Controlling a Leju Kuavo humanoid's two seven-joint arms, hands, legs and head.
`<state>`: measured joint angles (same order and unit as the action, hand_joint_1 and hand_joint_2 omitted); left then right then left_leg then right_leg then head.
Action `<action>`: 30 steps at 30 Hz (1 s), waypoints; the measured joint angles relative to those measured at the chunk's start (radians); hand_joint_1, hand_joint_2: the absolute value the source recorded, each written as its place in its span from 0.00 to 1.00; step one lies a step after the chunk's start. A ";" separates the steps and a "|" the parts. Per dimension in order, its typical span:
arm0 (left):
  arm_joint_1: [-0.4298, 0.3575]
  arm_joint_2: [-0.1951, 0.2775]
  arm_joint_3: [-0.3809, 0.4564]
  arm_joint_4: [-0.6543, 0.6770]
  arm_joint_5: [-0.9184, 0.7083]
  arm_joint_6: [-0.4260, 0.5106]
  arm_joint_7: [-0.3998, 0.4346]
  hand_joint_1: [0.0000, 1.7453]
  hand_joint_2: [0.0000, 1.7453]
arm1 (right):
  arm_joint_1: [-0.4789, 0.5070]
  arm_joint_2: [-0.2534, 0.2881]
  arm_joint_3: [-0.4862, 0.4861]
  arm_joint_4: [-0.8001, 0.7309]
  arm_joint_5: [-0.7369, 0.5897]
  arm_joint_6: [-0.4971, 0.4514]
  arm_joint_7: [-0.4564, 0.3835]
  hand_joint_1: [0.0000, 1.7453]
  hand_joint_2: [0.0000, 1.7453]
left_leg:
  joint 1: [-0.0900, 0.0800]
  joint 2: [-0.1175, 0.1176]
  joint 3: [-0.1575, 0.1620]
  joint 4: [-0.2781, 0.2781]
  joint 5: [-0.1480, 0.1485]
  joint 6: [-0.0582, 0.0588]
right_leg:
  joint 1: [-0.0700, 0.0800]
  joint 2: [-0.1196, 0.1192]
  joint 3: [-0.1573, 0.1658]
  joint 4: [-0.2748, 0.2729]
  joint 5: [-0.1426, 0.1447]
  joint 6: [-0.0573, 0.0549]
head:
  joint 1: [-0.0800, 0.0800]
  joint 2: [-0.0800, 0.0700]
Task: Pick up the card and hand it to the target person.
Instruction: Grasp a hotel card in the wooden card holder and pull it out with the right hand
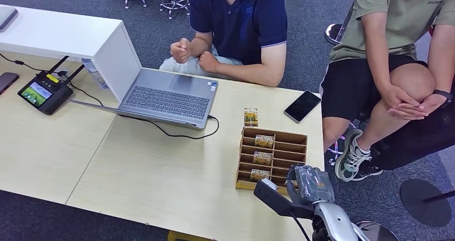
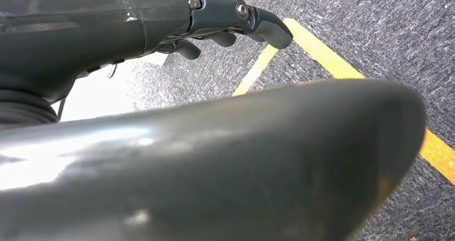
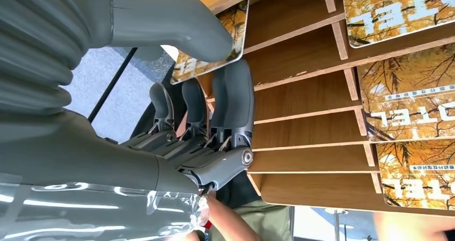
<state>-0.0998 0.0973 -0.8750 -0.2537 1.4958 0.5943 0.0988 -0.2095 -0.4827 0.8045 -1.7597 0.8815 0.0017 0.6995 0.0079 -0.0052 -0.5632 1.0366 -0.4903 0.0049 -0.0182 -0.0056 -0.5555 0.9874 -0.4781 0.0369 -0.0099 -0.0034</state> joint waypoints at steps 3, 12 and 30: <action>0.000 0.000 0.000 0.000 0.000 0.000 0.000 0.00 0.00 | 0.000 0.000 0.000 0.000 0.000 0.004 0.000 0.68 1.00 | 0.000 0.000 0.000 0.000 0.000 0.000 | 0.000 0.000 0.000 0.000 0.000 0.000 | 0.000 0.000; 0.000 -0.002 0.000 0.000 0.009 0.000 0.000 0.00 0.00 | -0.002 0.000 0.000 0.000 0.000 0.019 0.000 0.94 1.00 | 0.000 0.000 0.000 0.000 0.000 0.000 | 0.000 0.000 0.000 0.000 0.000 0.000 | 0.000 0.000; 0.000 -0.003 0.001 0.000 0.018 0.021 -0.073 0.00 1.00 | -0.025 0.000 0.008 -0.004 -0.022 -0.038 -0.014 1.00 1.00 | 0.000 0.000 0.000 0.000 0.000 0.000 | 0.000 0.001 0.000 0.000 0.000 0.000 | 0.000 0.000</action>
<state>-0.0998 0.0942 -0.8742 -0.2537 1.5138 0.6154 0.0257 -0.2347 -0.4829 0.8124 -1.7637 0.8590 -0.0367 0.6851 0.0079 -0.0052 -0.5632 1.0365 -0.4902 0.0049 -0.0182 -0.0048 -0.5553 0.9876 -0.4780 0.0368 -0.0098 -0.0034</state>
